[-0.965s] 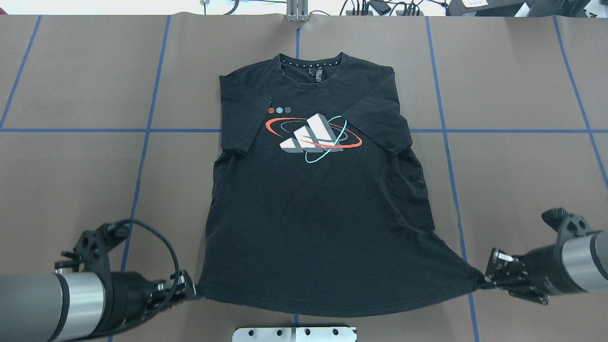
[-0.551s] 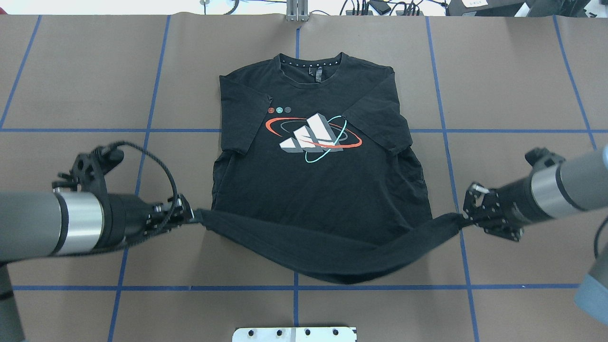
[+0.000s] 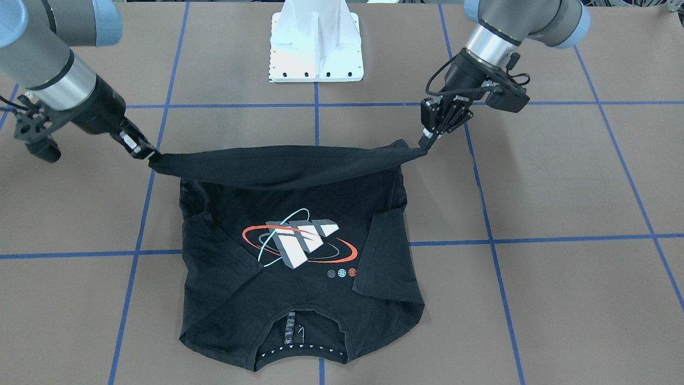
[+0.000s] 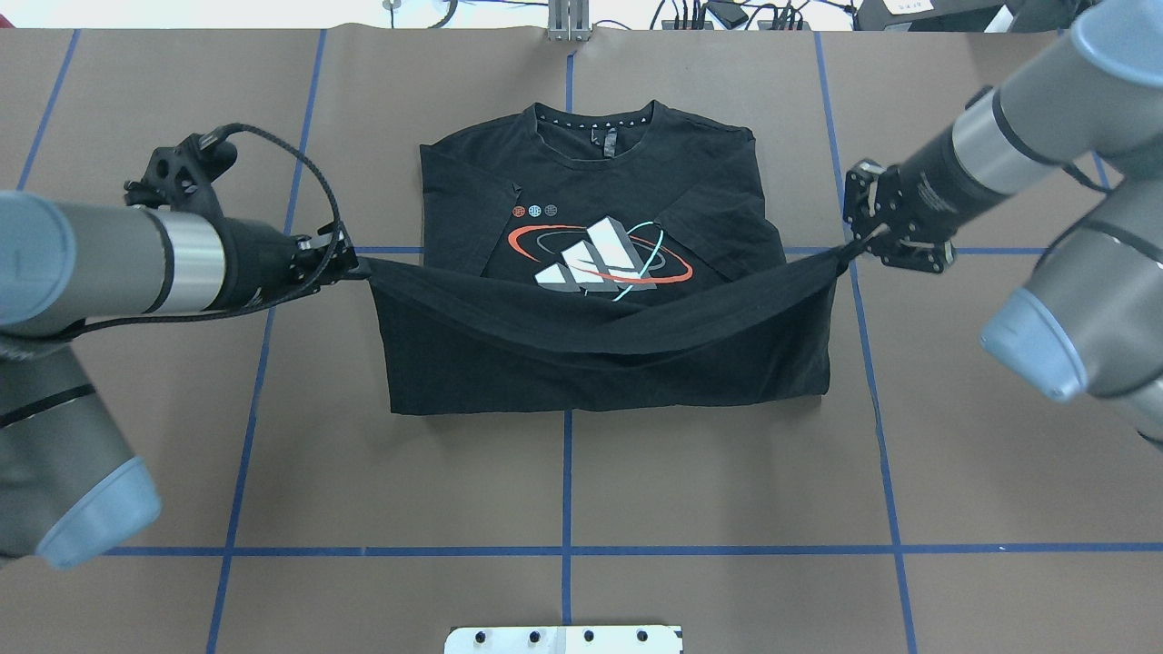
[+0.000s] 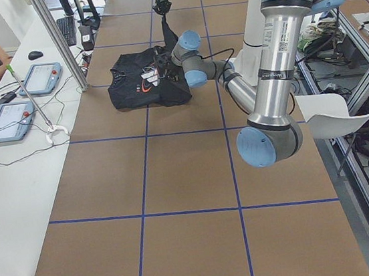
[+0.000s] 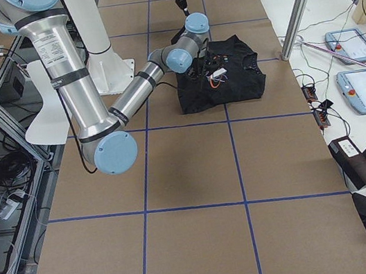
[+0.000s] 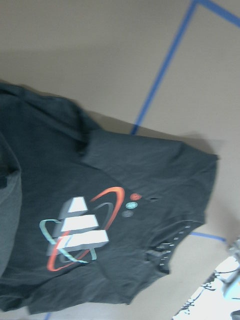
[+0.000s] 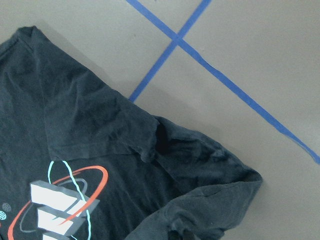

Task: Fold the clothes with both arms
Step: 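Lift the hem with both grippers and fold it toward the collar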

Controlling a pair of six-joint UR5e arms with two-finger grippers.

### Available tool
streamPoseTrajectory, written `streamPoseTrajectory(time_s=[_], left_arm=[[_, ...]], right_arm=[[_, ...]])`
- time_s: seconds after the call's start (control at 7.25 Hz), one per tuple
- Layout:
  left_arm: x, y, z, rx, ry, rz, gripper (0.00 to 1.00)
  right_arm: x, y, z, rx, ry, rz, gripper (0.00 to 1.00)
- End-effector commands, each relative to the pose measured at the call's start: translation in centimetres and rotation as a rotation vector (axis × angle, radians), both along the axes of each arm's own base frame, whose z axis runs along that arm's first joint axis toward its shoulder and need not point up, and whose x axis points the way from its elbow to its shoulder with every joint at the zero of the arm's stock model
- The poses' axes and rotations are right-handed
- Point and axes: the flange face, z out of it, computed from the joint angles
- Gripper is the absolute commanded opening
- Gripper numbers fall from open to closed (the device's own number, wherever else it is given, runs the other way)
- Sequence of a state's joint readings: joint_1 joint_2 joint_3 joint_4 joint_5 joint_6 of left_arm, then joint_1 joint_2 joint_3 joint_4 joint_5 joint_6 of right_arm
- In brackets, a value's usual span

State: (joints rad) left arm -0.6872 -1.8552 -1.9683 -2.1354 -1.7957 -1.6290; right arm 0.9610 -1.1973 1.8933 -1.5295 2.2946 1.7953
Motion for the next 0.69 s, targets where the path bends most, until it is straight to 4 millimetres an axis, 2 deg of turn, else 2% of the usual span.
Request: streamPoseTrajectory(time_s=[0.0, 0.14, 0.28, 0.41, 0.55], left_arm=[[3.2, -6.8, 1.5, -0.012, -0.032, -0.050, 0.00], [3.2, -10.3, 3.5, 0.011, -0.019, -0.089, 0.00], [3.1, -13.6, 4.4, 0.023, -0.041, -0.116, 0.00], [3.0, -15.5, 5.0, 0.032, -0.072, -0.128, 0.00], [3.5, -17.2, 6.7, 0.026, -0.082, -0.141, 0.00]], right_arm=[[-0.4, -8.7, 1.0, 0.000, 0.067, 0.017, 0.00], [-1.6, -11.7, 1.3, 0.016, 0.112, 0.016, 0.00], [-2.8, -14.3, 1.4, 0.014, 0.153, 0.033, 0.00], [-3.7, -15.9, 2.3, 0.040, 0.185, 0.015, 0.00], [-4.5, -17.0, 3.0, 0.044, 0.219, 0.013, 0.00]])
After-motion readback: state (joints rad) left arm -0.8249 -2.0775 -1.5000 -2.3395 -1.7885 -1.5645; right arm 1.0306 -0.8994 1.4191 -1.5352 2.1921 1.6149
